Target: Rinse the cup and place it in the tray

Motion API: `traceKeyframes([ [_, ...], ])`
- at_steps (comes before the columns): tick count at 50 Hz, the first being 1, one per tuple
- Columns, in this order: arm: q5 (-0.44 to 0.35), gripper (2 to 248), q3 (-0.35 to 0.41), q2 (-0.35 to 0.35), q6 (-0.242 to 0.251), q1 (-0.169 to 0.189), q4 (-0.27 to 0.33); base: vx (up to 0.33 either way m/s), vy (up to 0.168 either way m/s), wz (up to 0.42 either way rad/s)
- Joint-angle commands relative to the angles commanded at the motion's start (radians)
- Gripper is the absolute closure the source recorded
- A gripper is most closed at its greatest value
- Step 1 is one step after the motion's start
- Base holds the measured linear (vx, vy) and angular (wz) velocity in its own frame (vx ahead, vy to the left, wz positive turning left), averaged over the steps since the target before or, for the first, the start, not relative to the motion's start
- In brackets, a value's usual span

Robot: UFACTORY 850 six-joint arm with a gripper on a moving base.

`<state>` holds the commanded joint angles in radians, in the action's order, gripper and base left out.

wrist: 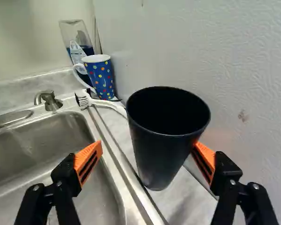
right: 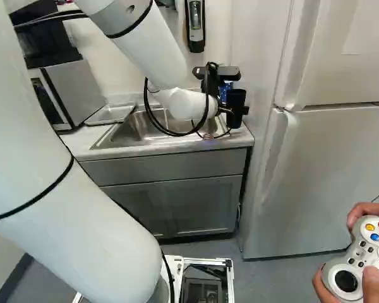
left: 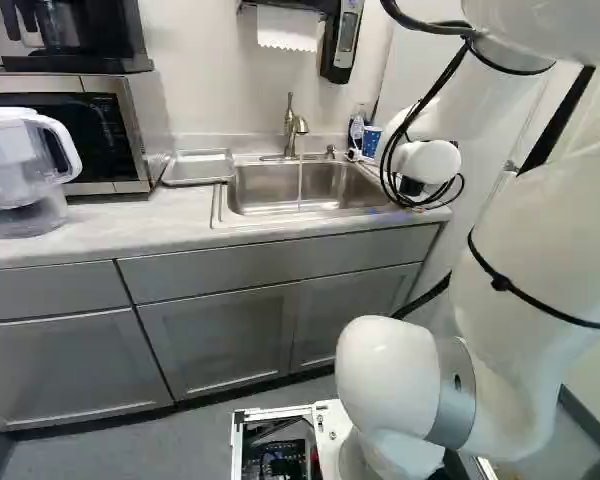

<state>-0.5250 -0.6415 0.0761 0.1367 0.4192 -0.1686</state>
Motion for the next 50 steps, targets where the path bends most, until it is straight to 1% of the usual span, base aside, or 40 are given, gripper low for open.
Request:
traceKeyframes([
  [6, 0.000, 3, -0.008, -0.009, 0.000, 0.010, 0.000, 0.000, 0.000, 0.000],
  [18, 0.000, 3, -0.009, -0.010, 0.000, 0.011, 0.000, 0.000, 0.000, 0.000],
  [19, 0.000, 32, -0.009, -0.010, 0.000, 0.011, 0.000, 0.000, 0.000, 0.000],
  [23, 0.000, 32, -0.009, -0.010, 0.000, 0.011, 0.000, 0.000, 0.000, 0.000],
  [24, 0.000, 71, -0.009, -0.010, 0.000, 0.011, 0.000, 0.000, 0.000, 0.000],
  [29, 0.000, 71, -0.009, -0.010, 0.000, 0.011, 0.000, 0.000, 0.000, 0.000],
  [30, 0.000, 109, -0.009, -0.010, 0.000, 0.011, 0.000, 0.000, 0.000, 0.000],
  [34, 0.000, 109, -0.009, -0.010, 0.000, 0.011, 0.000, 0.000, 0.000, 0.000],
  [35, 0.000, 127, -0.009, -0.010, 0.000, 0.011, 0.000, 0.000, 0.000, 0.000],
  [50, 0.000, 127, -0.010, -0.005, 0.000, 0.011, 0.000, 0.000, 0.000, 0.000],
])
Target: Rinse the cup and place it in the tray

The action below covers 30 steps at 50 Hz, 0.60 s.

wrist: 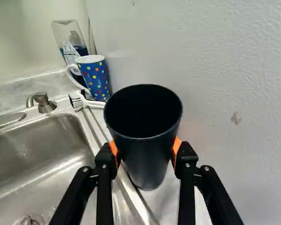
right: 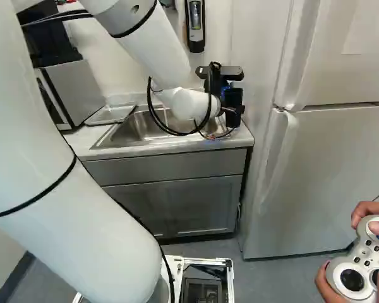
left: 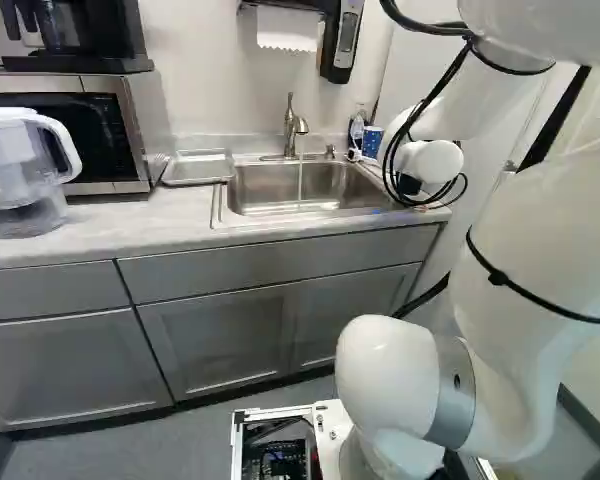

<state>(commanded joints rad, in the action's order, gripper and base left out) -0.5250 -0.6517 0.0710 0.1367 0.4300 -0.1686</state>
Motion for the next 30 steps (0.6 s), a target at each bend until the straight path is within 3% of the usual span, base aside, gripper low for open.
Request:
traceKeyframes([
  [30, 0.000, 127, -0.016, 0.051, 0.000, 0.000, 0.000, 0.000, 0.000, 0.000],
])
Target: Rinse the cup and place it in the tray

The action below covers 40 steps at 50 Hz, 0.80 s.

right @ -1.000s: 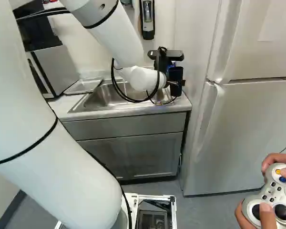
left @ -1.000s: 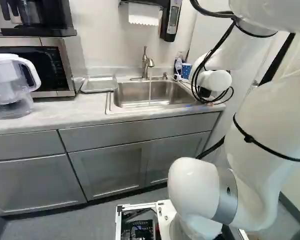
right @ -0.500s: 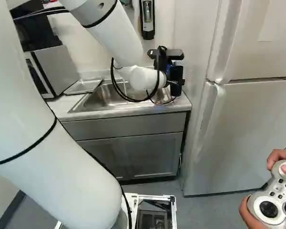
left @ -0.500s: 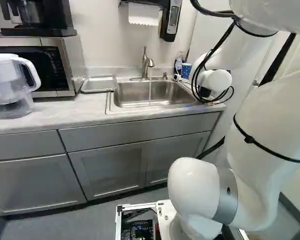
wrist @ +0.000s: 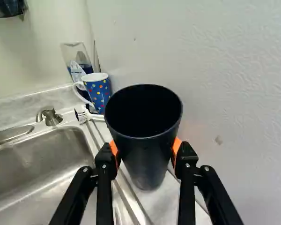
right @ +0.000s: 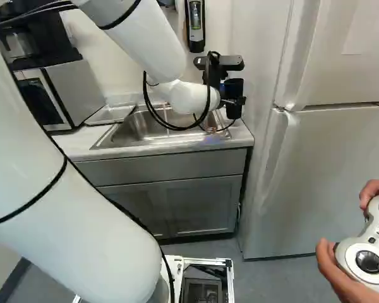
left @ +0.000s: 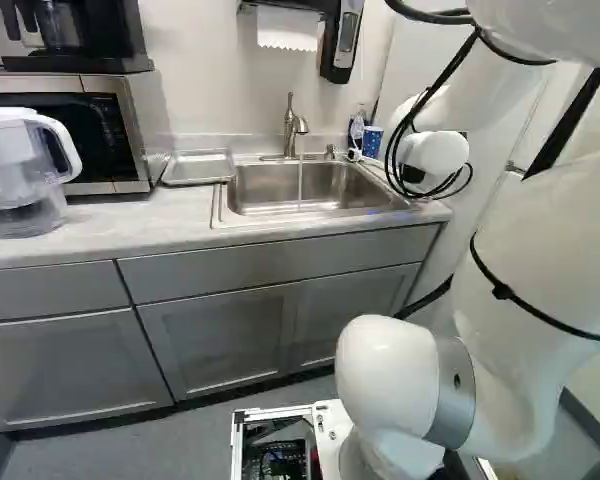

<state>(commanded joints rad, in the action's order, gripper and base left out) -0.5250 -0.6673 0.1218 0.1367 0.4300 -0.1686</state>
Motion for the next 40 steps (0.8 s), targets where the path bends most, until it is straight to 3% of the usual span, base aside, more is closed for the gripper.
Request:
traceKeyframes([
  [40, 0.000, 127, -0.026, 0.044, 0.000, -0.003, 0.000, 0.000, 0.000, 0.000],
])
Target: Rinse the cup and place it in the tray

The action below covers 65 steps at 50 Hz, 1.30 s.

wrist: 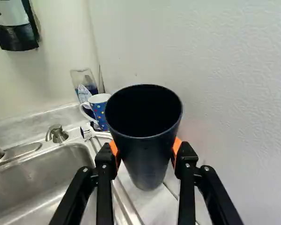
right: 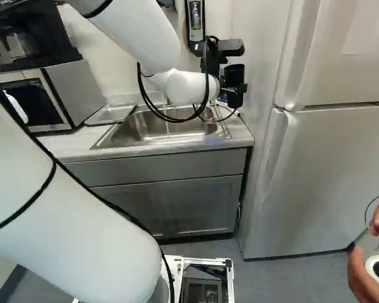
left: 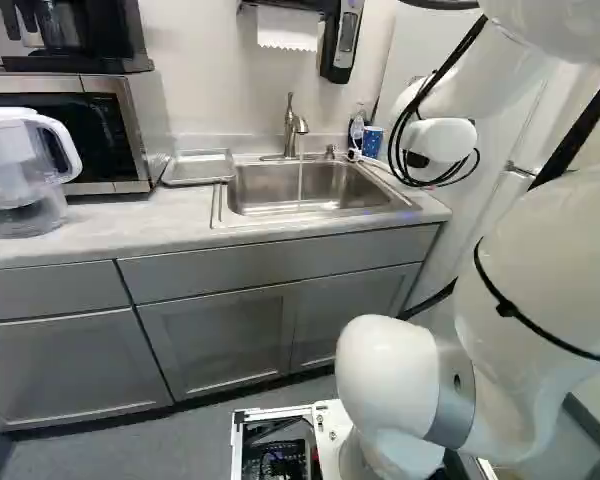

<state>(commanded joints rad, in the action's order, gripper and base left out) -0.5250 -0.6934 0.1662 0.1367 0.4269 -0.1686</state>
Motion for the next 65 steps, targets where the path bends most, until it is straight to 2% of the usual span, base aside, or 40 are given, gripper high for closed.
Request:
traceKeyframes([
  [17, 0.000, 127, -0.023, -0.025, 0.000, -0.050, 0.000, 0.000, 0.000, 0.000],
  [47, 0.005, 127, -0.017, -0.018, 0.000, -0.149, 0.000, 0.000, 0.000, 0.000],
  [65, 0.007, 127, -0.024, -0.059, 0.000, -0.211, 0.000, 0.000, 0.000, 0.000],
])
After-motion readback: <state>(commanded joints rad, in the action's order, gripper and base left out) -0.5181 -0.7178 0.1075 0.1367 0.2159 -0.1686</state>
